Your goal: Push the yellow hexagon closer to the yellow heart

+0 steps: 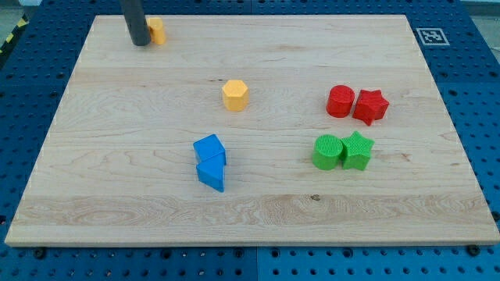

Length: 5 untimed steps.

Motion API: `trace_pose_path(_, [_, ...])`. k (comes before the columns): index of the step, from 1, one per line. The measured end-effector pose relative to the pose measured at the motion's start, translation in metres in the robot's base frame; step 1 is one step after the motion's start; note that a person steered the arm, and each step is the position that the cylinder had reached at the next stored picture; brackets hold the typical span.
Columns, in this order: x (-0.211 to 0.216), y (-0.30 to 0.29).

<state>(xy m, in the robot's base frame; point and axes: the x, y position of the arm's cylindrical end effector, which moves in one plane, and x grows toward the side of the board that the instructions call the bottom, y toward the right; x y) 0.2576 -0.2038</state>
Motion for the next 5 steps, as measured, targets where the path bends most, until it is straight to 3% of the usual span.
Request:
trace_pose_path(3, [-0.011,-0.012])
trace_pose_path(4, [0.008,-0.010])
trace_pose_path(5, [0.048,0.028])
